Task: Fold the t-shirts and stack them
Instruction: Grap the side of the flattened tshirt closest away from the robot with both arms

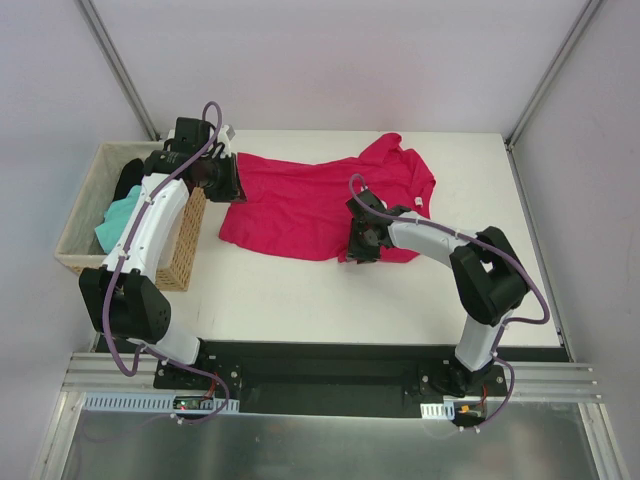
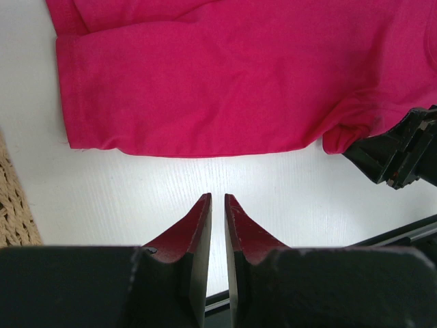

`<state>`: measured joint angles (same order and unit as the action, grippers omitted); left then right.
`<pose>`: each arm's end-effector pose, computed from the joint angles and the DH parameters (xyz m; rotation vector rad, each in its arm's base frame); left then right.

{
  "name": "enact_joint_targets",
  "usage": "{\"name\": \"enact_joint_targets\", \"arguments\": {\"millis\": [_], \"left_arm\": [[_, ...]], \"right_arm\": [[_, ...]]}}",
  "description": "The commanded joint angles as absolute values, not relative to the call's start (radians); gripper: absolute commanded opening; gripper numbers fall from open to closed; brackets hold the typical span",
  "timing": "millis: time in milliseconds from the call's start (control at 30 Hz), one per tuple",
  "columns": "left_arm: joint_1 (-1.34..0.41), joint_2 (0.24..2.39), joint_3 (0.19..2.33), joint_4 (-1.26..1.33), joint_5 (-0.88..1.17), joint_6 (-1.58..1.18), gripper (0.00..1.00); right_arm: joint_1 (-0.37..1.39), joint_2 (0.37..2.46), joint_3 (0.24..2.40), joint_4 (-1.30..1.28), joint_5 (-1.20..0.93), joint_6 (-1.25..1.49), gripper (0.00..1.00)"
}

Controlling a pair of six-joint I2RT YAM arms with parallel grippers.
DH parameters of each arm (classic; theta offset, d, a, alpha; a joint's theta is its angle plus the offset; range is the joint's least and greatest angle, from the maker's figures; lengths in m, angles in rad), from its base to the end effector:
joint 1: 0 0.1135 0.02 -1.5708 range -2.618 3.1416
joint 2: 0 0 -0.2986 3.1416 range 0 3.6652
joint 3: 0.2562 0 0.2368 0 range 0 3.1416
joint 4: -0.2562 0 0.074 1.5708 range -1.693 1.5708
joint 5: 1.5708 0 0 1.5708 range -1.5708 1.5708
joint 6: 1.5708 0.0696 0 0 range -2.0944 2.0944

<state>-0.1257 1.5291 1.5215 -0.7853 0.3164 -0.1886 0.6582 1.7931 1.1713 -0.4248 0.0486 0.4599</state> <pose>0.3301 -0.0635 0.3703 0.0804 2.3739 -0.5255 0.3018 0.2290 0.1958 -0.2454 2.6423 0.3229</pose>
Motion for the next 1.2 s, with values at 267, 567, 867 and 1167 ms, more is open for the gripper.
{"name": "enact_joint_targets", "arguments": {"millis": [267,567,867,1167], "left_arm": [[-0.133,1.460,1.505,-0.785,0.275,-0.156,0.13],[-0.133,1.473,1.503,-0.787,0.279,-0.156,0.13],[-0.133,1.519,1.551,-0.785,0.305,-0.155,0.12],[-0.133,1.562,1.600,-0.781,0.337,-0.156,0.11]], "right_arm": [[0.660,1.881,1.316,-0.463,0.048,0.402,0.12],[0.661,1.827,1.309,-0.502,0.124,0.388,0.01],[0.681,1.724,1.281,-0.549,0.215,0.396,0.01],[0.701,1.707,1.328,-0.594,0.273,0.354,0.01]]}}
